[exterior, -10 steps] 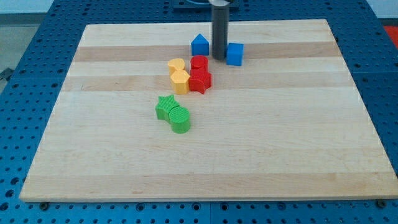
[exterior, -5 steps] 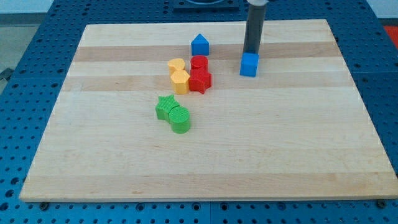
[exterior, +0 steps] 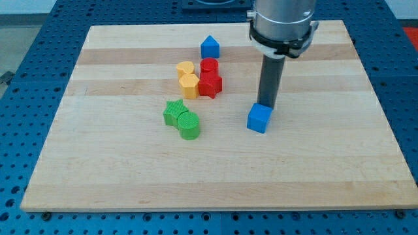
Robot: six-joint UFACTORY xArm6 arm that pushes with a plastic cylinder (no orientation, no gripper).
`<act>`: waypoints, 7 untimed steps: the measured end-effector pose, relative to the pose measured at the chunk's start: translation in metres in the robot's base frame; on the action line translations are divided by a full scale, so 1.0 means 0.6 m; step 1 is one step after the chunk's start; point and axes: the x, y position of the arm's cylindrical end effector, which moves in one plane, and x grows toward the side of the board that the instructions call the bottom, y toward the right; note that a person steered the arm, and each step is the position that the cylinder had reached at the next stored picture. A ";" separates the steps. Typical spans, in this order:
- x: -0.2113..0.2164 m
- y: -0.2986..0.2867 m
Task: Move blue cube into the green star
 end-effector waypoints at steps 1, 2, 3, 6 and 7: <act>0.000 0.081; 0.049 0.093; 0.067 0.033; 0.070 0.001; 0.070 -0.018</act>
